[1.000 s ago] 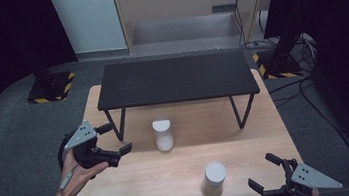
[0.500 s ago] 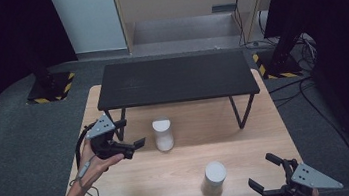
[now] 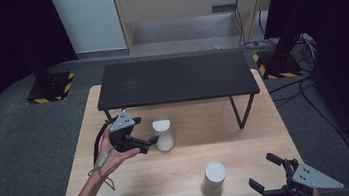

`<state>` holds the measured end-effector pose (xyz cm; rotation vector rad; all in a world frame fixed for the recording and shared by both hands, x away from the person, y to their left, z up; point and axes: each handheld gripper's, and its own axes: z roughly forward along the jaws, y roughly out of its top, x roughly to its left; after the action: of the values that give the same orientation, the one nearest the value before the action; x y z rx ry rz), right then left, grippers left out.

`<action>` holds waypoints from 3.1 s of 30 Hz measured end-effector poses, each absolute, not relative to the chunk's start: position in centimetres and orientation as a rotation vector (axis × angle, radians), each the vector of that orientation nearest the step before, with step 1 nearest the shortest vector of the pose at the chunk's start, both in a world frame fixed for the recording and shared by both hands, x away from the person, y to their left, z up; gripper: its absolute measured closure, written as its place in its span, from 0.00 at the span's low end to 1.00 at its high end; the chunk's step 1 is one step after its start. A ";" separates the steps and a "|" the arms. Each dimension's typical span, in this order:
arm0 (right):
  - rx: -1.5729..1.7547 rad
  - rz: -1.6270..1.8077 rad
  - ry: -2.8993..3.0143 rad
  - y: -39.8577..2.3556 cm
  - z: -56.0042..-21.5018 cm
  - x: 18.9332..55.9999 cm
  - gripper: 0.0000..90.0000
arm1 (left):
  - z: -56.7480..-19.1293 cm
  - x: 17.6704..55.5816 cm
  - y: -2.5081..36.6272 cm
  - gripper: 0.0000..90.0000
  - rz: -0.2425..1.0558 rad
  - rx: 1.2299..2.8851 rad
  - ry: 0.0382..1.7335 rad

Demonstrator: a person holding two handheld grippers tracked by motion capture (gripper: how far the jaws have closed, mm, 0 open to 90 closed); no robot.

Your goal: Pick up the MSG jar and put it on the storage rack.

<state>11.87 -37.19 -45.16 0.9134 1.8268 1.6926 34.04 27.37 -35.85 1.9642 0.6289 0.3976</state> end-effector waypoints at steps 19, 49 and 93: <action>0.925 1.696 1.818 -37.3 -45.2 11.8 0.01 | -38.8 37.3 24.8 0.13 0.373 1.991 0.610; 0.906 1.700 1.836 -37.3 -45.2 12.1 0.01 | -36.5 35.2 26.5 0.36 0.358 2.000 0.525; 0.826 1.723 1.934 -37.9 -45.0 13.5 0.01 | -23.3 29.6 32.6 0.36 0.334 1.962 0.432</action>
<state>13.52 -37.88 -45.00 0.8260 1.9339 1.7227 29.59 32.63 -23.33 1.9624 0.4321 0.3343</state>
